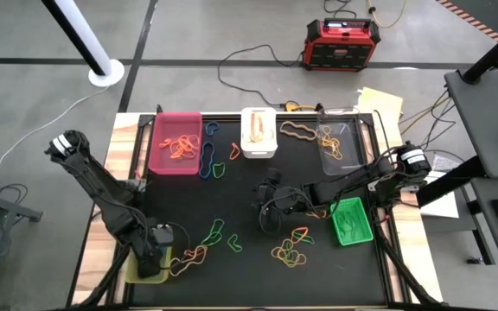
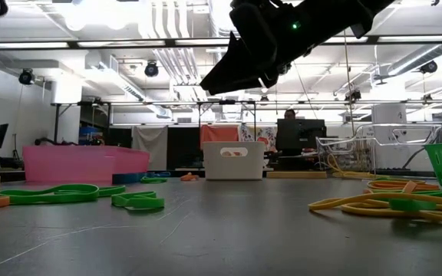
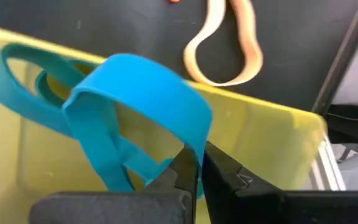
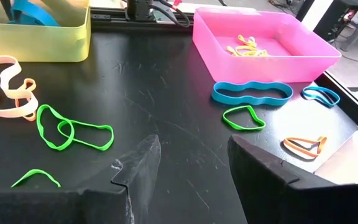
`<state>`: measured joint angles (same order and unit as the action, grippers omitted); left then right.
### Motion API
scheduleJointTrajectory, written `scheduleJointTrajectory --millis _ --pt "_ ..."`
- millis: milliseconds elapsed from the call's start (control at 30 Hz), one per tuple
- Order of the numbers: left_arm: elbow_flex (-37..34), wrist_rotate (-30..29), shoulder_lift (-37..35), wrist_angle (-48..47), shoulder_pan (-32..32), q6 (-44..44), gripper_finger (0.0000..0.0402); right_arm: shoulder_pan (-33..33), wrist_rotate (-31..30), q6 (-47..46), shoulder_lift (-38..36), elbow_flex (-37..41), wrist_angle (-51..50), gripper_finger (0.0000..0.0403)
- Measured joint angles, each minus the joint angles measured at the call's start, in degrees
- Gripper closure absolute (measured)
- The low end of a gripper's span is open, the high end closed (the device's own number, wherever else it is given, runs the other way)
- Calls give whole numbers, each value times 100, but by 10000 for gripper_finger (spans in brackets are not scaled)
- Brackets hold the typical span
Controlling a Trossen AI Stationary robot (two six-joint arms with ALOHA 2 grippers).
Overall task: Sort rubber bands into baskets
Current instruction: Put the blue rubber band into the yellow bin
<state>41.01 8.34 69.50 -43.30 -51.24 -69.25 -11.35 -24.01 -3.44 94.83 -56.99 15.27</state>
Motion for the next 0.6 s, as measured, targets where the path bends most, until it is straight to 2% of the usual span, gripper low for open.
scheduleJointTrajectory --millis 600 --pt "-128 116 -27 -247 2 -797 396 0 0 0 0 0 0 218"
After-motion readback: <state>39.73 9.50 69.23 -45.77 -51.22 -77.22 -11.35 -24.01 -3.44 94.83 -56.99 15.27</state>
